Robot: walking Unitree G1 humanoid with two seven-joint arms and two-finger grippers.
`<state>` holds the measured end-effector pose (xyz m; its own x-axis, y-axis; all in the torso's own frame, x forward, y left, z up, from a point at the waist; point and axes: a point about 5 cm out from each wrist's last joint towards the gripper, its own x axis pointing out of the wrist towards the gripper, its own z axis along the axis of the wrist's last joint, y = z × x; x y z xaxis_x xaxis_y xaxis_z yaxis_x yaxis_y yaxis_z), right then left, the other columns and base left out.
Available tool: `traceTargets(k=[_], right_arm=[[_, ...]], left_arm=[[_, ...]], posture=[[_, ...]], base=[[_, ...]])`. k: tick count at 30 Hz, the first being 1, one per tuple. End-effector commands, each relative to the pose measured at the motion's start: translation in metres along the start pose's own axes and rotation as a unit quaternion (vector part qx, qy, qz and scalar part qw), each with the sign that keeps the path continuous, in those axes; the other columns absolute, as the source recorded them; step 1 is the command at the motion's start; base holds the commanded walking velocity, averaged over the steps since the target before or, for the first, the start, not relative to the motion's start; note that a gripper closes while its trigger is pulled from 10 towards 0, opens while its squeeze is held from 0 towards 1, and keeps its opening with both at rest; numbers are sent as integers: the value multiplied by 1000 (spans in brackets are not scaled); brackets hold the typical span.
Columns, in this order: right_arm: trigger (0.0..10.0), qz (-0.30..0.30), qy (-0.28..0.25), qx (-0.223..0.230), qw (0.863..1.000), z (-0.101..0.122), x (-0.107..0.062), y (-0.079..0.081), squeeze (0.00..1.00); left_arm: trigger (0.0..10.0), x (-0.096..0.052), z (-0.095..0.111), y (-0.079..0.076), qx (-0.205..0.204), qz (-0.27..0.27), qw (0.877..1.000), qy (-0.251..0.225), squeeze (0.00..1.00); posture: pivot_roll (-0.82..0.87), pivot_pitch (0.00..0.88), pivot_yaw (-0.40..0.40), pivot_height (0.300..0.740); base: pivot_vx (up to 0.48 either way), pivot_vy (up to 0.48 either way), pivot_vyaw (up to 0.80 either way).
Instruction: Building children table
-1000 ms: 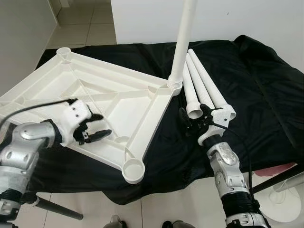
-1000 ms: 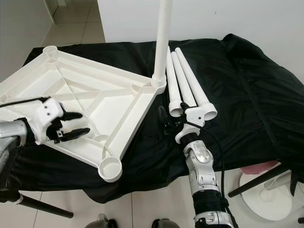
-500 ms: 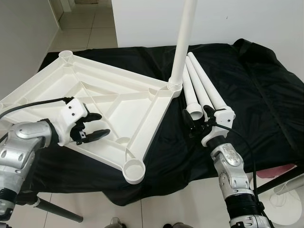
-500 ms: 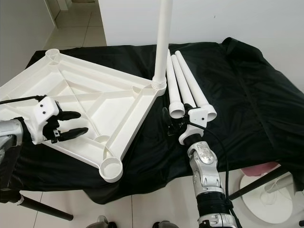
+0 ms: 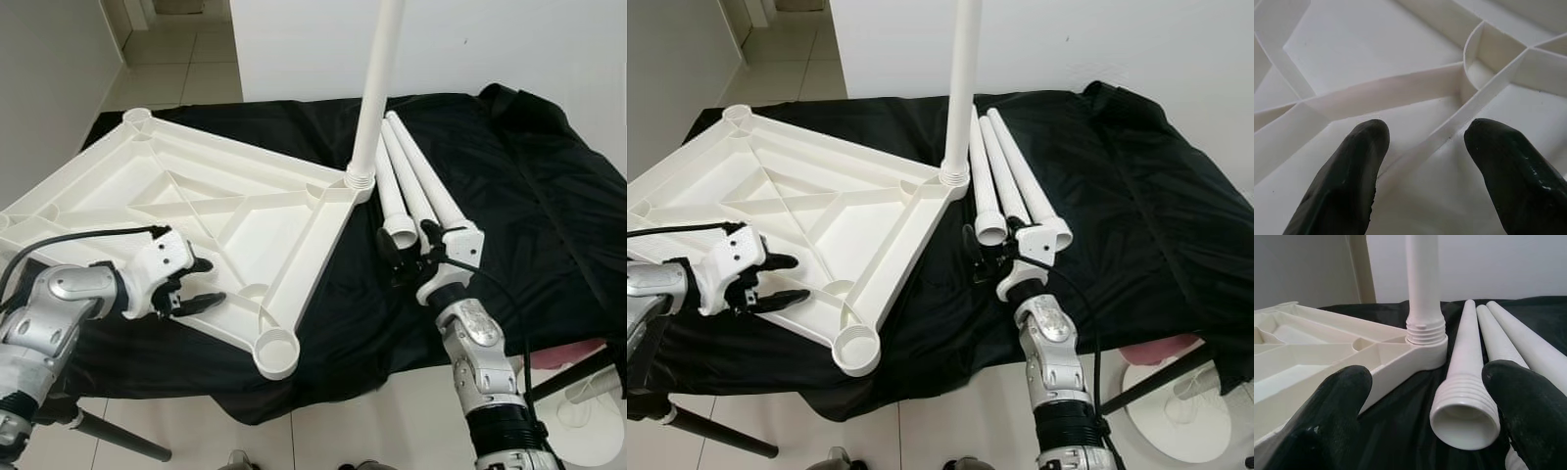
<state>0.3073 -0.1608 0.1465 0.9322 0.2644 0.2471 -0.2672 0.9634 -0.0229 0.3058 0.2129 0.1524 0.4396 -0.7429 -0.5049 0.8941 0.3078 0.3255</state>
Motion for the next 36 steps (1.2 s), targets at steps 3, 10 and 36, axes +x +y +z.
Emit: traceTargets(k=[3, 10, 36], right_arm=[[10000, 0, 10, -6, 1000, -2, -2, 1, 0], [10000, 0, 14, -12, 1000, -1, -2, 0, 0], [10000, -18, 17, -7, 1000, -1, 0, 4, 0]], left_arm=[[10000, 3, -4, -7, 21, -114, 993, 20, 0], [10000, 10, -5, 15, 18, -78, 995, 59, 0], [0, 21, -18, 39, -30, 67, 993, 95, 0]], posture=[[-47, 55, 33, 740], [-53, 80, 35, 740], [-35, 124, 61, 740]], base=[[0, 0, 0], [0, 0, 0], [0, 0, 0]])
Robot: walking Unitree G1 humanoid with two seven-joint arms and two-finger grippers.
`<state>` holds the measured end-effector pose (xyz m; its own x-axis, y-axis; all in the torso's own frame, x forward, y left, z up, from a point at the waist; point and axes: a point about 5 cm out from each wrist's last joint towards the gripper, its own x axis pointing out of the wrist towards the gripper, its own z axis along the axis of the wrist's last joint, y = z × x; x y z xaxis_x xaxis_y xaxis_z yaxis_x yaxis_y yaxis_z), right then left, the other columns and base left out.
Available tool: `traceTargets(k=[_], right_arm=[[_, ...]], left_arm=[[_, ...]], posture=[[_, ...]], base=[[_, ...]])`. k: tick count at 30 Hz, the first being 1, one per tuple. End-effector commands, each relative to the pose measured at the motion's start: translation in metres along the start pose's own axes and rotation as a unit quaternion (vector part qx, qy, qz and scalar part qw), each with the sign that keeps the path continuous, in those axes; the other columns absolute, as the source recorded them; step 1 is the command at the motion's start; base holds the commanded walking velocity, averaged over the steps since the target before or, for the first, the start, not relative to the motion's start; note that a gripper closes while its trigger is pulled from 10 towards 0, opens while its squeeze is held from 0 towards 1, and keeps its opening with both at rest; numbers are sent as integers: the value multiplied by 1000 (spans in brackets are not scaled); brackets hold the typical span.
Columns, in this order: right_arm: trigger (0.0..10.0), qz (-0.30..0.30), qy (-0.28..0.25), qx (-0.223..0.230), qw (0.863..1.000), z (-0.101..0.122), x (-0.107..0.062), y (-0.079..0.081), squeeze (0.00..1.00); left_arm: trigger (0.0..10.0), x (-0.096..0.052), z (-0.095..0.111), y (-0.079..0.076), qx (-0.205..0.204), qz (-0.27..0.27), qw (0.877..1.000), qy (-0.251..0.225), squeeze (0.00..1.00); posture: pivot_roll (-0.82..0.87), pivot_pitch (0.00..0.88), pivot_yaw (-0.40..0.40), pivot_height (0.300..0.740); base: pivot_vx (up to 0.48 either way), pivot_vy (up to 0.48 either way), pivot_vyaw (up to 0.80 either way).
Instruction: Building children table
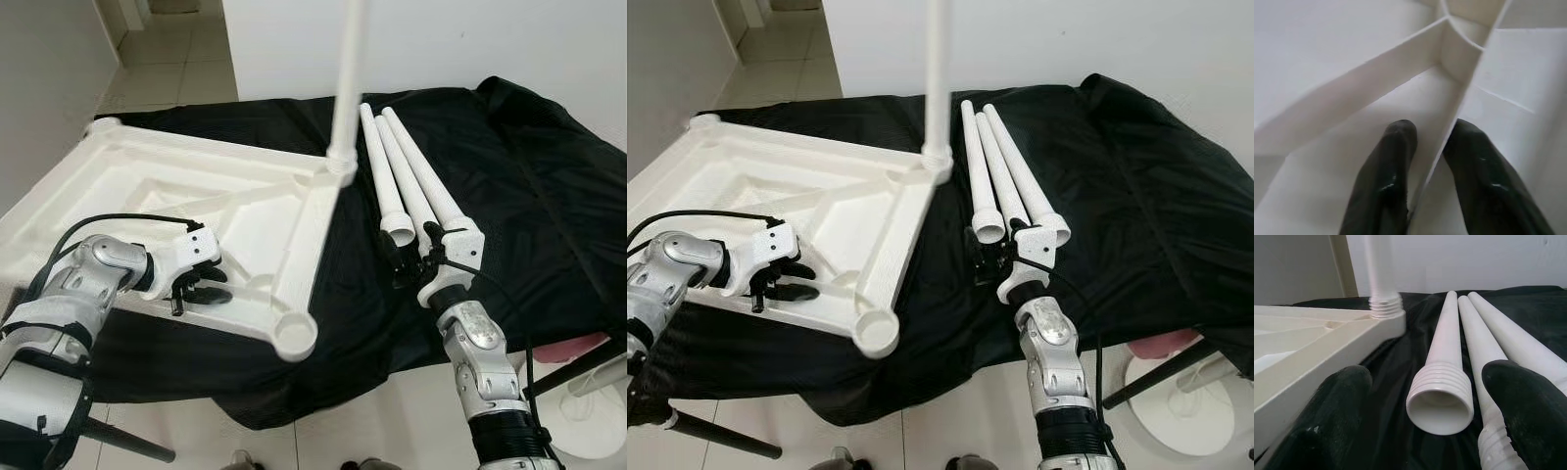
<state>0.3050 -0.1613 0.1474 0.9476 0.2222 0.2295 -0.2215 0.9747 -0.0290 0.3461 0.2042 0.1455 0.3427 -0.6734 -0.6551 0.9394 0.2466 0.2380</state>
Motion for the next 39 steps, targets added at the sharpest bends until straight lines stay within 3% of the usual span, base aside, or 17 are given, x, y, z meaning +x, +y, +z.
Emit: traceTargets(k=[1, 5, 6, 8, 9, 13, 17, 18, 20, 21, 24, 25, 26, 32, 35, 39], right_arm=[[10000, 4, 7, 2, 1000, -3, 2, 4, 0], [10000, 4, 8, 3, 1000, -4, 2, 4, 0], [10000, 5, 9, 5, 1000, -4, 2, 6, 0], [10000, 5, 9, 6, 1000, -4, 3, 6, 0], [10000, 6, 9, 7, 1000, -4, 3, 7, 0], [10000, 10, 8, 8, 1000, -5, 7, 9, 0], [10000, 10, 7, 9, 1000, -4, 8, 9, 0], [10000, 9, 7, 9, 1000, -4, 8, 9, 0], [10000, 8, 6, 10, 1000, -5, 8, 9, 0], [10000, 7, 6, 11, 1000, -5, 9, 9, 0], [10000, 6, 5, 13, 1000, -5, 10, 9, 0], [10000, 5, 4, 13, 1000, -5, 11, 9, 0], [10000, 4, 1, 14, 1000, -4, 12, 9, 0], [10000, 2, -17, 16, 1000, 3, 18, 9, 0], [10000, 1, -40, 22, 999, 13, 24, 10, 0], [10000, -1, -57, 26, 998, 21, 29, 10, 0]], left_arm=[[0, -5, -15, 7, -25, 121, 992, 15, 0], [0, -1, -14, 2, -11, 121, 993, 8, 0], [1020, 6, -6, -5, 5, 116, 993, -16, 0], [1020, 8, -3, -6, 7, 114, 993, -25, 0], [10000, 17, 7, -13, 25, 106, 993, -52, 0], [10000, 43, 34, -38, 50, 83, 986, -132, 0], [10000, 49, 39, -44, 44, 69, 986, -144, 0], [10000, 52, 42, -48, 43, 62, 986, -149, 494], [10000, 53, 44, -50, 43, 57, 986, -152, 494], [10000, 54, 47, -51, 47, 58, 985, -157, 1000], [10000, 54, 53, -49, 50, 82, 982, -163, 1000], [10000, 53, 54, -48, 48, 87, 981, -164, 373], [10000, 52, 56, -46, 47, 97, 980, -167, 0], [10000, 40, 65, -34, 21, 137, 972, -189, 0], [10000, 27, 70, -22, 10, 176, 964, -197, 0], [10000, 12, 77, -16, 30, 208, 958, -195, 0]], posture=[[-35, 124, 61, 740], [-27, 126, 60, 740], [-20, 128, 57, 740], [-20, 128, 57, 740], [-12, 129, 53, 740], [-8, 126, 52, 740], [-8, 124, 52, 740], [-6, 123, 54, 740], [-6, 123, 54, 740], [-3, 121, 53, 740], [-3, 118, 56, 740], [-3, 113, 56, 740], [-4, 110, 57, 740], [-7, 100, 59, 740], [-17, 86, 59, 740], [-21, 72, 57, 740]], base=[[0, 0, 0], [0, 0, 0], [0, 0, 0], [0, 0, 0], [0, 0, 0], [0, 0, 0], [0, 0, 0], [0, 0, 0], [0, 0, 0], [0, 0, 0], [0, 0, 0], [0, 0, 0], [0, 0, 0], [0, 0, 0], [0, 0, 0], [0, 0, 0]])
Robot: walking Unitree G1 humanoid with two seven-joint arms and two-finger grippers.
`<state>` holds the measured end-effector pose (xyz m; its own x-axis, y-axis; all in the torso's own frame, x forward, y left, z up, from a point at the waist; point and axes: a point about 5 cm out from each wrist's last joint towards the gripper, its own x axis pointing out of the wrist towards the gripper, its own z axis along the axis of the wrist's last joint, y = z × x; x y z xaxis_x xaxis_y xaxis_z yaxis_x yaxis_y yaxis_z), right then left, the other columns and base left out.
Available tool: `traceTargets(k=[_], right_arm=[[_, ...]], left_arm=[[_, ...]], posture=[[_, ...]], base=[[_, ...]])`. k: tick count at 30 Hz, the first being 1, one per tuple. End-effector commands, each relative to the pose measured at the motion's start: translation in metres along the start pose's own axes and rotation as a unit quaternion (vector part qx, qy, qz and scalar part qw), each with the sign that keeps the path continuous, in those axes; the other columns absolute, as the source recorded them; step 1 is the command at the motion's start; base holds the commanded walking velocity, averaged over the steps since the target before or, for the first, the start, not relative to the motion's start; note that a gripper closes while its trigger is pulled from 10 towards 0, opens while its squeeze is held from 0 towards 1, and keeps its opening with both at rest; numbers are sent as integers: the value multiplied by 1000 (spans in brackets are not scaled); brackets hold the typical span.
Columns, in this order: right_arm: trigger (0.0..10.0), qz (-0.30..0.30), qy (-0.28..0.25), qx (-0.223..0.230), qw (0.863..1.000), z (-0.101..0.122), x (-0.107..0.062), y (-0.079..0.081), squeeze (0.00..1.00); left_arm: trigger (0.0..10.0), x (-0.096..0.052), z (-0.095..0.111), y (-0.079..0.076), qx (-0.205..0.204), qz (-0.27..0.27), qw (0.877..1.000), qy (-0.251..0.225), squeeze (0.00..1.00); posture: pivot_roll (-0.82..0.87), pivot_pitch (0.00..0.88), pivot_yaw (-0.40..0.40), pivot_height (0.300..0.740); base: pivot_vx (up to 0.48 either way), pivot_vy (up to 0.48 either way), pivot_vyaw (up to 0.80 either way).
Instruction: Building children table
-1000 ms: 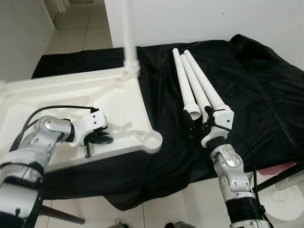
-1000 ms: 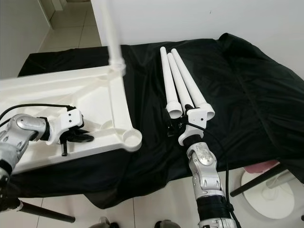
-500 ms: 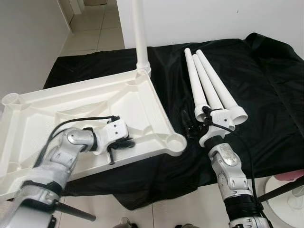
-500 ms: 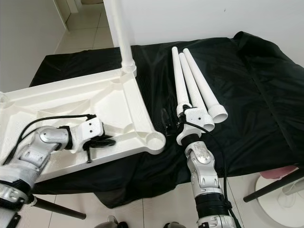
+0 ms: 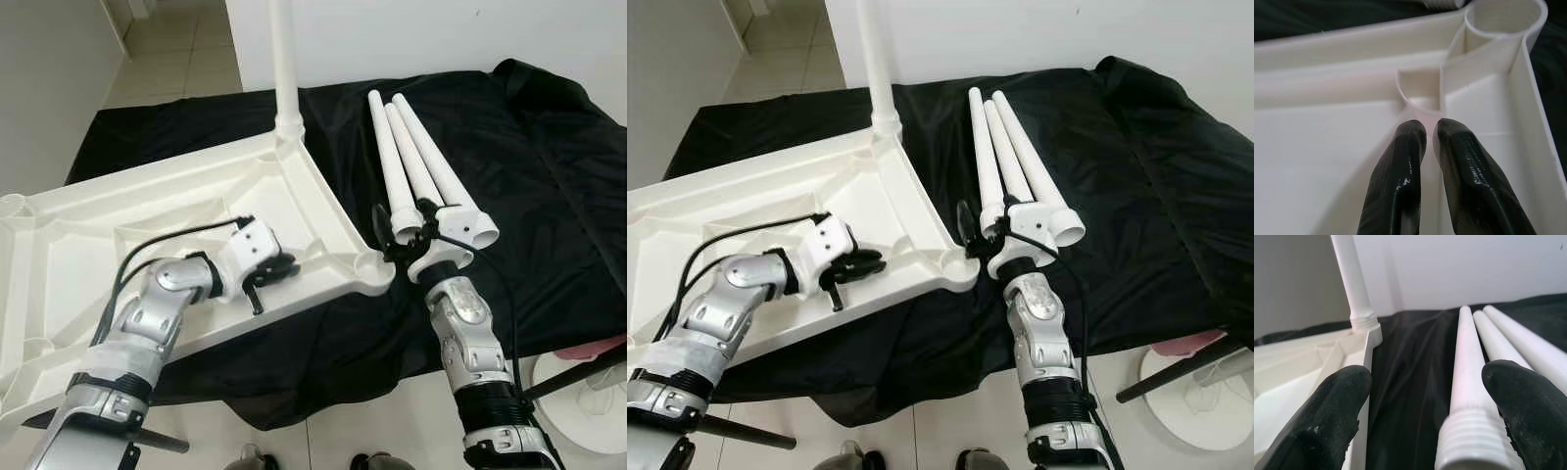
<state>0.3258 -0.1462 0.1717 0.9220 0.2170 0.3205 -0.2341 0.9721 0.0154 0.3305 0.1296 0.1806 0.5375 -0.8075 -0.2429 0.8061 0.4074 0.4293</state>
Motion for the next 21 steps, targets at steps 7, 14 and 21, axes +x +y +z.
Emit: traceTargets(k=[7, 14, 21], right_arm=[[10000, -7, -12, 13, 1000, 4, 7, -3, 0], [10000, -36, -8, 14, 999, 5, 17, -7, 0], [10000, -80, 7, 9, 997, 8, 23, -10, 0]], left_arm=[[10000, -6, 27, 21, -68, 78, 991, -83, 0], [10000, 6, 39, 24, -189, 75, 967, -153, 0], [10000, 17, 39, 22, -197, 113, 961, -156, 0]], posture=[[-17, 55, 22, 740], [-40, 71, 1, 740], [-69, 92, 3, 740]], base=[[0, 0, 0], [0, 0, 0], [0, 0, 0]])
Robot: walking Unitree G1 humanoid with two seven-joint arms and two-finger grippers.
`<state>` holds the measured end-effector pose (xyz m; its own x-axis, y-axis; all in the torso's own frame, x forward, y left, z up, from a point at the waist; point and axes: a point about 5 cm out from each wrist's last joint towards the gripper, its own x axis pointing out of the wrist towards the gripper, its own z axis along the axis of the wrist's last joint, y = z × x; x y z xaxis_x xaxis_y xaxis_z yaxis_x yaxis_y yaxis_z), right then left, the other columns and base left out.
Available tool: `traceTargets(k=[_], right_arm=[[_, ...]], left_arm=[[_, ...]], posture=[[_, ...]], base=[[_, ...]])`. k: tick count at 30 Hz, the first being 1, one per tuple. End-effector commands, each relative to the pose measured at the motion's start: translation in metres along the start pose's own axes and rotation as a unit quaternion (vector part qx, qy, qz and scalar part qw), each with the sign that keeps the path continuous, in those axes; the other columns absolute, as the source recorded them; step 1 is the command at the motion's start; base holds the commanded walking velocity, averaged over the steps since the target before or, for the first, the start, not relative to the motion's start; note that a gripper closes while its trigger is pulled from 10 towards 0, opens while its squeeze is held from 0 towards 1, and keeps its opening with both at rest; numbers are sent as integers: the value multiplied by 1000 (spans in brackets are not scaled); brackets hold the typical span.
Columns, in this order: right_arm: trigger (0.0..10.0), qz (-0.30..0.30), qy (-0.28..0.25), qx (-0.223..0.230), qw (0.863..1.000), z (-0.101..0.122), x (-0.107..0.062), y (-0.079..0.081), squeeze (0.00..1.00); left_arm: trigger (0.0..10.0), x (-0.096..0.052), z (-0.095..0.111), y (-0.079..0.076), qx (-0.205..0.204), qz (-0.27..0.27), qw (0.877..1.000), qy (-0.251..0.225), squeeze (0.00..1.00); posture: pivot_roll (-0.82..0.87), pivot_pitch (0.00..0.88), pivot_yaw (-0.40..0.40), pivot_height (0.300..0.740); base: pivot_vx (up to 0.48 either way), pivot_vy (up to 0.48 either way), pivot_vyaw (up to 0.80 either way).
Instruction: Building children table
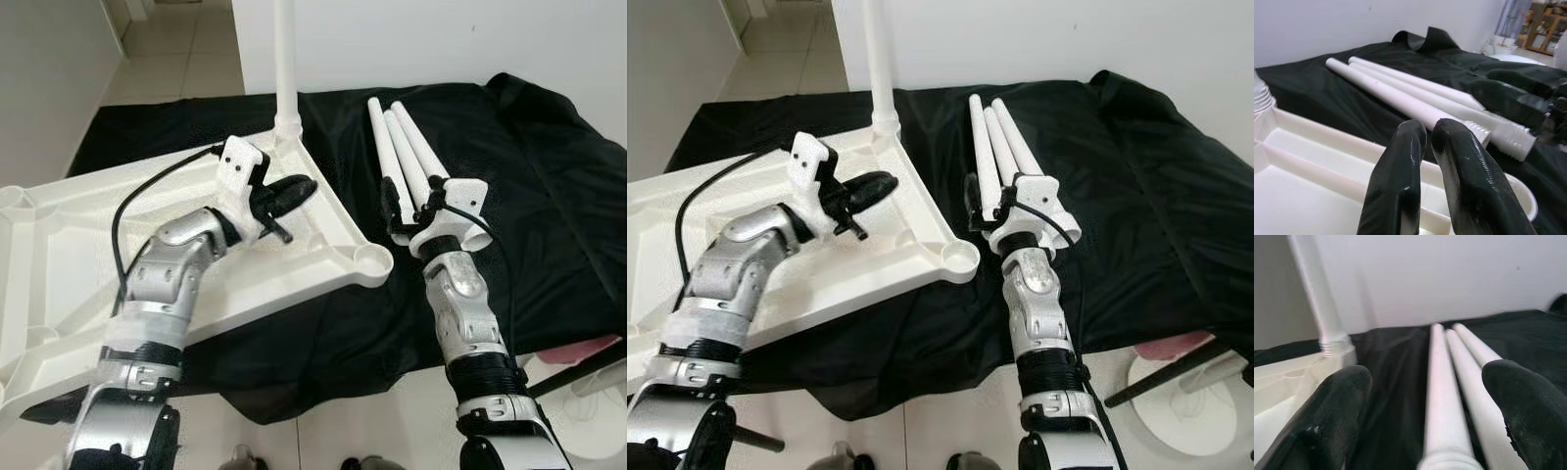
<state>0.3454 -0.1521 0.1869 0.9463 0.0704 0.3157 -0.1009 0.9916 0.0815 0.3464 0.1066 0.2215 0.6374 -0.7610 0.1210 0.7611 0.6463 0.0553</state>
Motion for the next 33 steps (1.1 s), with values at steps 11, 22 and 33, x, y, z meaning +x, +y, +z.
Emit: traceTargets(k=[11, 22, 33], right_arm=[[10000, 3, 2, -8, 1000, 6, 0, 5, 0], [10000, 2, -6, -46, 999, 7, -9, 4, 0], [10000, -33, 10, -24, 999, -2, -16, 0, 0]], left_arm=[[10000, 4, -1, 15, -48, 114, 992, -28, 0], [10000, 11, -3, 11, -75, 189, 976, -73, 0], [10000, 9, -11, 4, -77, 214, 972, -53, 0]], posture=[[-114, 77, 22, 740], [-90, 76, 0, 740], [-46, 84, 2, 740]], base=[[0, 0, 0], [0, 0, 0], [0, 0, 0]])
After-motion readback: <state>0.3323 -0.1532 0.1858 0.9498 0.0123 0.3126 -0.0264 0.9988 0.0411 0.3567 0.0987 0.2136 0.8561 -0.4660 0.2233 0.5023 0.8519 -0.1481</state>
